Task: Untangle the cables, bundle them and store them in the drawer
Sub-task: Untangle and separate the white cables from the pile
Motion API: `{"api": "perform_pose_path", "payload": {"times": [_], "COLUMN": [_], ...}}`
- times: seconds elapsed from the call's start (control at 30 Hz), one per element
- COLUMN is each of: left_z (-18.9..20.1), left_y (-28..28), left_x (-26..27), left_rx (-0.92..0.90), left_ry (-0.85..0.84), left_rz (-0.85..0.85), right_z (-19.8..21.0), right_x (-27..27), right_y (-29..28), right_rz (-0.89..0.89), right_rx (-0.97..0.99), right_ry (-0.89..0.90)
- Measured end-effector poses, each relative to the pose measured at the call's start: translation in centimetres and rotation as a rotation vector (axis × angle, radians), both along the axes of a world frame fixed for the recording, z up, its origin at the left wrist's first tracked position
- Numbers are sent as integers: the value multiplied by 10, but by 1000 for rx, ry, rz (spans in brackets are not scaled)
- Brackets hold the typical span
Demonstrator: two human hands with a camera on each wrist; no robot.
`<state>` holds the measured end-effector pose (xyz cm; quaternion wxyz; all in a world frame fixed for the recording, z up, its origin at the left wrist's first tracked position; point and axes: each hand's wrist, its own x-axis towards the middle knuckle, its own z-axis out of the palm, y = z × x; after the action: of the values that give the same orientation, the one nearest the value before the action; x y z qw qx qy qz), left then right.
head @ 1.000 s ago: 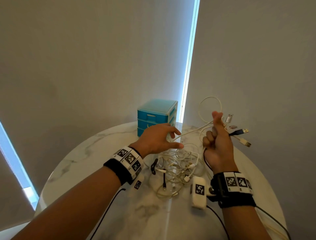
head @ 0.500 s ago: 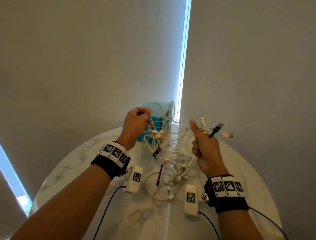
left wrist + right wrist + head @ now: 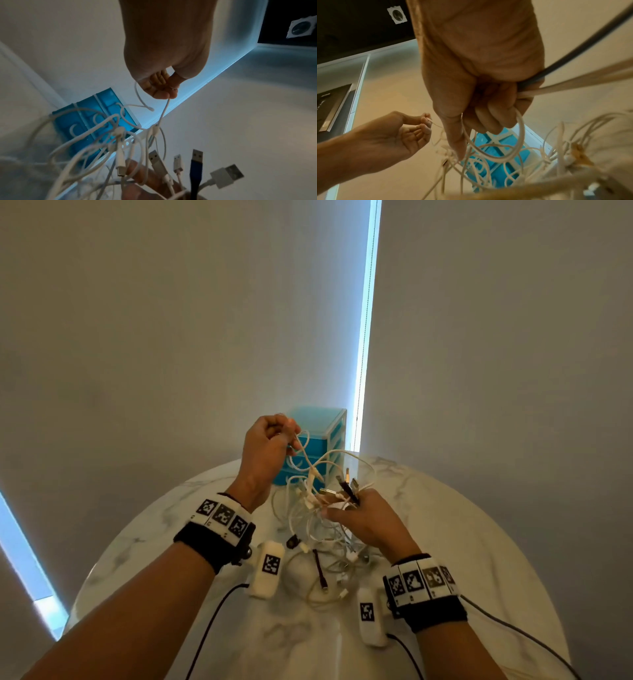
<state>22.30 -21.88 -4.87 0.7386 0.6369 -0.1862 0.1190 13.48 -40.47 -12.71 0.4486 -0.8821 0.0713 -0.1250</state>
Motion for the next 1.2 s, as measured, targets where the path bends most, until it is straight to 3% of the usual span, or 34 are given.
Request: {"api": "perform_pose_path", "payload": {"times": [0.1, 0.23, 0.3, 0.47, 0.53, 0.63, 0.8, 0.93, 1.0, 1.03, 1.13, 1.2], "left_z": [1, 19, 26, 19, 16, 16, 26, 29, 28, 27, 28, 33], "left_y": [1, -2, -3, -3, -2, 1, 6, 5, 3, 2, 5, 11], "left_x": [2, 3, 1, -9, -16, -28, -47, -53, -56, -56, -54, -52], "left_rx": [-47, -416, -457, -164, -23, 293, 819, 1024, 1050, 1036, 875, 763], "left_ry": [30, 263, 325, 271, 237, 108, -198, -272, -268, -279, -266, -246], "left_rz": [3, -110, -200, -252, -306, -374, -448, -531, -523, -497, -363, -329], "right_z": [-2, 4, 8, 34, 44, 51, 53, 53, 55, 58, 58, 45], "right_x": [4, -4, -10, -25, -34, -40, -43, -45, -44, -45, -51, -55], "right_y": [-3, -1, 1, -13, -18, -18, -18, -16, -23, -30, -78, -107], "right_rz": [-18, 10, 61, -116, -88, -81, -31, 48, 70, -13, -610, -835], "right_rx": [-23, -202, -166, 587, 766, 734, 598, 499, 539, 591, 625, 538], "right_ry": [52, 147, 86, -274, -366, -369, -156, 16, 6, -85, -434, -405]}}
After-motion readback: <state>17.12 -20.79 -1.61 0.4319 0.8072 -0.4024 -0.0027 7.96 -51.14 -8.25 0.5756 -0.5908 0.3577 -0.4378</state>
